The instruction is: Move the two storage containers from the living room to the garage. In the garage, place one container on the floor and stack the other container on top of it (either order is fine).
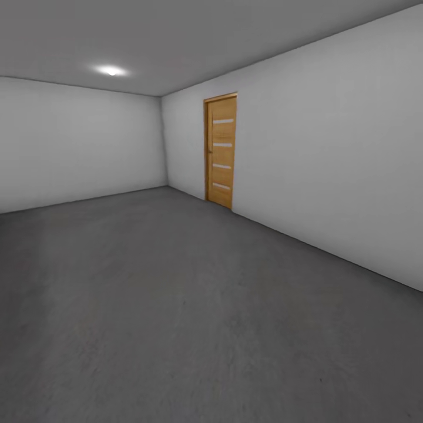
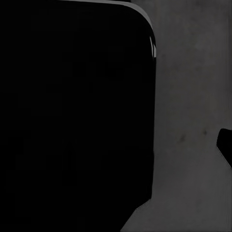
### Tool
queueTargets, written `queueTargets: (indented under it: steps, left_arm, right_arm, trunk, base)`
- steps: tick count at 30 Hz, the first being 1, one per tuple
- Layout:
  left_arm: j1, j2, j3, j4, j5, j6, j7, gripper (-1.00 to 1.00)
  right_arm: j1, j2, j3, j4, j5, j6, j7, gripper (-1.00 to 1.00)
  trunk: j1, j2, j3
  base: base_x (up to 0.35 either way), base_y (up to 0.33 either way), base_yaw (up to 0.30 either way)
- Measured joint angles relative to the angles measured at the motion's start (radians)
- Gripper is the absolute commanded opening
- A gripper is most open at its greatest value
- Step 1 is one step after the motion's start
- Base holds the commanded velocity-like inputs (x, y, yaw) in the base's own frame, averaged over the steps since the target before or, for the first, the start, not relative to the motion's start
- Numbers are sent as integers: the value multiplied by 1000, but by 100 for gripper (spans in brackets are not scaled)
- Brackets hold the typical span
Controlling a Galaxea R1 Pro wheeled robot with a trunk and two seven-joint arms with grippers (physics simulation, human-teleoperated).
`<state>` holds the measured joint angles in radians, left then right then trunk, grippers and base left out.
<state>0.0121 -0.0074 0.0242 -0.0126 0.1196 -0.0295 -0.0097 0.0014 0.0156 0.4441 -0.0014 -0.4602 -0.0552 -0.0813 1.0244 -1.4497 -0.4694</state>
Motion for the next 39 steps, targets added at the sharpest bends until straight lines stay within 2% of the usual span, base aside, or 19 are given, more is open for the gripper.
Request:
queueTargets:
  steps: [39]
  left_arm:
    - [0,-2,-2,-1,-8,0,0,100]
  right_arm:
    - [0,-3,0,0,6,-1,0,100]
  trunk:
    - [0,0,0]
  base:
    - [322,0,0]
